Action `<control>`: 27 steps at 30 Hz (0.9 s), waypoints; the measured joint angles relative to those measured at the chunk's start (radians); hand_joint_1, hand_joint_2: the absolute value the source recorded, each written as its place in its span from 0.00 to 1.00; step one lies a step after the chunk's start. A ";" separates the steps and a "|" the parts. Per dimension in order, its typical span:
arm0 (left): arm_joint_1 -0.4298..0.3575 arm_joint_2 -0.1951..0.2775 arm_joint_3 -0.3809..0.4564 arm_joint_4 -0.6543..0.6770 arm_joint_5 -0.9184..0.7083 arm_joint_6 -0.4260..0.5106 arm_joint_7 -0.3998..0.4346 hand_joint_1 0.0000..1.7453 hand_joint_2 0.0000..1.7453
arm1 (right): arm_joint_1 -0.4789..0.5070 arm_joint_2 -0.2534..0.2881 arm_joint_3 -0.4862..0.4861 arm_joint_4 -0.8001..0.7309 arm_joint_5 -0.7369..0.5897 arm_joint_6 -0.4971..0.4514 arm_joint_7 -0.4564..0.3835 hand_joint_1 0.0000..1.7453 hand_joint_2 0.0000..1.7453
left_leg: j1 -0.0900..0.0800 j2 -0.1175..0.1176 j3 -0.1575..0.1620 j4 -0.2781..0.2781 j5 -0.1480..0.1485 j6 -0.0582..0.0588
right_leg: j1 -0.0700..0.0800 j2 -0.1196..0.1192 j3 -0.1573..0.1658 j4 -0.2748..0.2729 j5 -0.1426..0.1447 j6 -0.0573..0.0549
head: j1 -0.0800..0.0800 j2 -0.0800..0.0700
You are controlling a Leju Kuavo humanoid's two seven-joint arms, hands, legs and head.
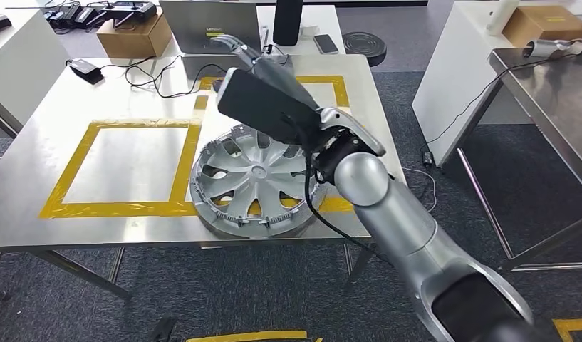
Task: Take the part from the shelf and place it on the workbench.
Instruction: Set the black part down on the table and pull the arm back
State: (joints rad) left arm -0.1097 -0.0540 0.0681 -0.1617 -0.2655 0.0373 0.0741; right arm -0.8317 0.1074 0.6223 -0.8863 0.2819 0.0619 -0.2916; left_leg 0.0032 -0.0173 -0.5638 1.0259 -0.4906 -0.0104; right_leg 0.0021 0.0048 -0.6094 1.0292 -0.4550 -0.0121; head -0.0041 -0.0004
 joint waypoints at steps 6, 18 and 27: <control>0.048 0.004 0.029 0.000 0.011 0.001 -0.020 0.00 0.00 | 0.216 -0.094 -0.147 -0.267 0.050 -0.042 -0.025 0.00 0.00 | -0.007 0.002 0.000 0.004 -0.003 0.016 | -0.007 0.001 0.004 -0.007 0.005 0.014 | 0.000 0.000; 0.032 0.000 0.034 -0.002 -0.011 -0.002 -0.014 0.00 0.00 | 0.364 -0.170 -0.260 -0.407 0.077 -0.046 -0.039 0.00 0.00 | 0.024 0.017 -0.033 0.010 0.032 0.003 | -0.035 0.002 -0.003 0.071 -0.047 0.069 | 0.008 0.000; 0.025 0.000 0.034 -0.002 -0.019 0.000 -0.013 0.00 0.00 | 0.381 -0.175 -0.267 -0.432 0.083 -0.046 -0.037 0.00 0.00 | 0.027 0.014 -0.111 0.177 -0.086 -0.047 | -0.028 0.003 -0.023 0.019 0.010 -0.005 | -0.001 0.000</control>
State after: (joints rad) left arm -0.0852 -0.0540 0.1019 -0.1640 -0.2840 0.0374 0.0611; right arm -0.4512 -0.0671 0.3551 -1.3183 0.3651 0.0159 -0.3289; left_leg 0.0302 -0.0038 -0.6746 1.2025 -0.5766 -0.0572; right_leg -0.0263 0.0078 -0.6325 1.0484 -0.4445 -0.0172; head -0.0052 -0.0004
